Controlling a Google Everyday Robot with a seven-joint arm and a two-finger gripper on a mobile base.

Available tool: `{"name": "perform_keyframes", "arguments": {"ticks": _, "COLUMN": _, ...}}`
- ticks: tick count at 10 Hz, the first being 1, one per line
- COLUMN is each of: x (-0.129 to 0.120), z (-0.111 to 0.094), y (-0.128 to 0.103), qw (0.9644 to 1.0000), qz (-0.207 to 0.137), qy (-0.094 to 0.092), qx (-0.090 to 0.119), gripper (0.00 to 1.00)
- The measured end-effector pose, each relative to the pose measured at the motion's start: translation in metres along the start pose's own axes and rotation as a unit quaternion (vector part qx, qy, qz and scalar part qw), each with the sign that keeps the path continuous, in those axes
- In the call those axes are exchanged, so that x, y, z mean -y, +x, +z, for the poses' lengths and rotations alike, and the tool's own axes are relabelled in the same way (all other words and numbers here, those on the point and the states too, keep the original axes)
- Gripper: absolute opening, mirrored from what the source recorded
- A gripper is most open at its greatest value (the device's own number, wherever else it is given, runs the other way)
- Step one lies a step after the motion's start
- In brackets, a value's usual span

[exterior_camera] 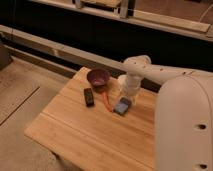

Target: Wipe the white sponge on the table

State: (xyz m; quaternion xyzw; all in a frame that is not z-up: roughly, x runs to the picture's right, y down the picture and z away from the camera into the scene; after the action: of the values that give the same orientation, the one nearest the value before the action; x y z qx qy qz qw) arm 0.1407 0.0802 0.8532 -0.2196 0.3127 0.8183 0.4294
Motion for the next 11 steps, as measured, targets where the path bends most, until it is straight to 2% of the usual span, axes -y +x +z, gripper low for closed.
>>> {"name": "perform_keyframes", "arguments": {"ticks": 1, "x": 0.003, "z": 0.004, "y": -0.002, "qw": 1.0000, "qz": 0.006, "qy": 0.001, "qx": -0.004, "gripper": 0.65}}
{"name": "perform_keyframes", "arguments": {"ticks": 3, "x": 0.007, "z": 0.009, "y": -0.005, "qw": 0.9999, "qz": 0.009, "qy": 0.005, "qx": -0.006, "gripper": 0.53}}
{"name": "perform_keyframes", "arguments": {"ticks": 5, "x": 0.002, "z": 0.009, "y": -0.007, "qw": 1.0000, "qz": -0.002, "qy": 0.006, "qx": 0.004, "gripper": 0.31}}
{"name": "perform_keyframes", "arguments": {"ticks": 8, "x": -0.011, "z": -0.004, "y": -0.004, "qw": 0.9997, "qz": -0.015, "qy": -0.012, "qx": 0.018, "gripper": 0.03}}
{"name": "perform_keyframes", "arguments": {"ticks": 11, "x": -0.016, "z": -0.016, "y": 0.000, "qw": 0.9991, "qz": -0.013, "qy": -0.030, "qx": 0.026, "gripper": 0.00}}
